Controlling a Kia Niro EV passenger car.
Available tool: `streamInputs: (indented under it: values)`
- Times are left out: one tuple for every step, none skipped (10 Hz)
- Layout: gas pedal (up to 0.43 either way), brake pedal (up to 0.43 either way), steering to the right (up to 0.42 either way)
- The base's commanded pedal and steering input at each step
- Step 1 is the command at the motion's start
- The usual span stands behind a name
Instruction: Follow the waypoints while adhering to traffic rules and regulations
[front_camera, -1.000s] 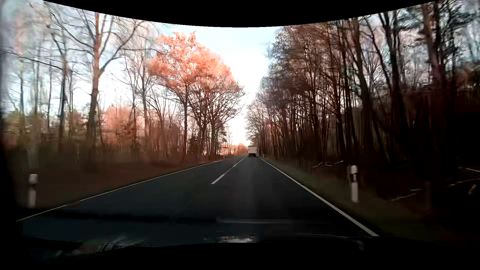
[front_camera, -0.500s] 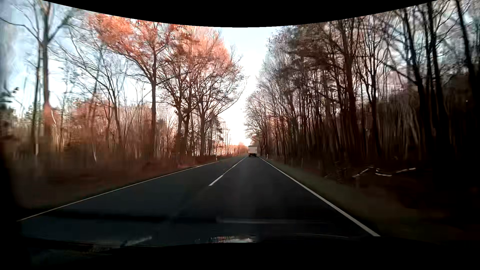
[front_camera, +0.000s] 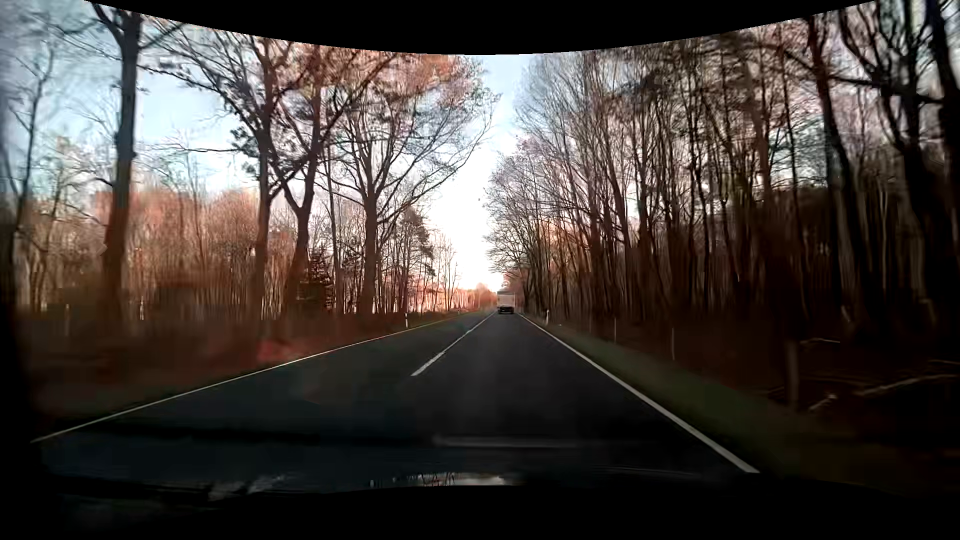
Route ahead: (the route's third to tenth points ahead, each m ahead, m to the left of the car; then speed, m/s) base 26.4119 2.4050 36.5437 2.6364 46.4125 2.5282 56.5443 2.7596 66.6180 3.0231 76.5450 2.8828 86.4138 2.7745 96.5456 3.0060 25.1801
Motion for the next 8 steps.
streamInputs:
  values:
    - [0.22,0.0,-0.002]
    - [0.22,0.0,-0.002]
    - [0.22,0.0,-0.002]
    - [0.22,0.0,-0.002]
    - [0.197,0.0,-0.002]
    - [0.197,0.0,-0.002]
    - [0.197,0.0,-0.001]
    - [0.189,0.0,-0.002]
